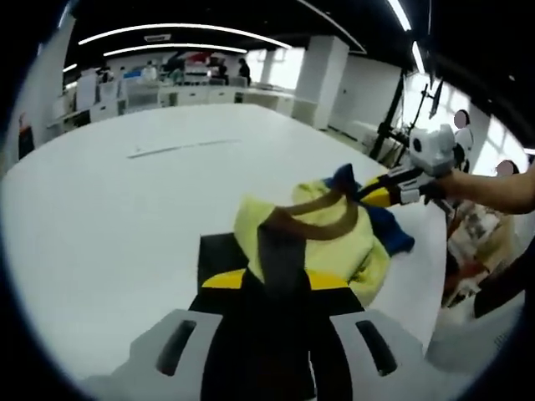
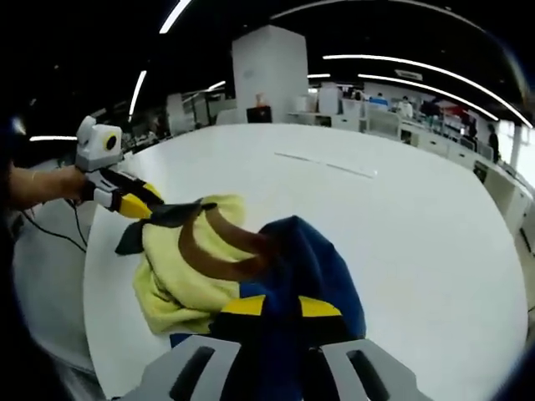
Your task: Fold the garment on the visible template until the final outline fits inside the template.
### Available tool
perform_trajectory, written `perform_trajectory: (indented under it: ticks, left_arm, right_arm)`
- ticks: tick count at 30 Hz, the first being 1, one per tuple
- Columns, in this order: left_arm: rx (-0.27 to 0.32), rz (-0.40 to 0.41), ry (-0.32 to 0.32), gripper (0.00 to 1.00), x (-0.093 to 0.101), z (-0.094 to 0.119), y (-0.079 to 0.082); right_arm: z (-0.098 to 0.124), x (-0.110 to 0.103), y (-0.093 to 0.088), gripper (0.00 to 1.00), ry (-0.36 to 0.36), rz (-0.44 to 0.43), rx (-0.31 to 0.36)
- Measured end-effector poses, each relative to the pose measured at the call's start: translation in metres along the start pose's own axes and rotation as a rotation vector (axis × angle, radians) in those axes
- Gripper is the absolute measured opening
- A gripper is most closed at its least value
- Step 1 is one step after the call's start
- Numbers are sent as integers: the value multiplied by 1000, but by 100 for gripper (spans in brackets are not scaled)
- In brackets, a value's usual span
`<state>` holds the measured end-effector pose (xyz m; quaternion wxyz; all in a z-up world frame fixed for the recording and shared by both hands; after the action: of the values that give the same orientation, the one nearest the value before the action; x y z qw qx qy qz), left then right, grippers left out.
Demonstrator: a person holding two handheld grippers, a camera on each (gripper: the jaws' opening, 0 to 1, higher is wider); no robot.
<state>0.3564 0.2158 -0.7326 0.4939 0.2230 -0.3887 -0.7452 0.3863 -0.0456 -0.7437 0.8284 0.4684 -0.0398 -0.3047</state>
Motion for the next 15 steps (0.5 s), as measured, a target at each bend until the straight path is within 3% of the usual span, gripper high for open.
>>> perform_trajectory:
  ticks: [7, 15]
  left_arm:
    - [-22, 17, 3, 1, 0, -2, -4]
    - [-9, 23, 11, 0, -2, 4, -2]
  right_arm:
    - [1, 2, -2, 0, -25, -4, -9]
    - [4, -2, -3, 0, -24, -1, -11]
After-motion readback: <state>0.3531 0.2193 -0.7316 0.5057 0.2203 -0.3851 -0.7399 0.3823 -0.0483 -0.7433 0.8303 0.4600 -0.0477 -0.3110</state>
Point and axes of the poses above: the point that each gripper's makers call its tool centre point, and the gripper's own axes: z roughly backward along the fingers, x roughly to its right, y roughly out of its top, the point moved 5 cm from there along z, roughly backward along the fingers, and after that the axes turned 15 degrees about y, right-handed, at the moved point
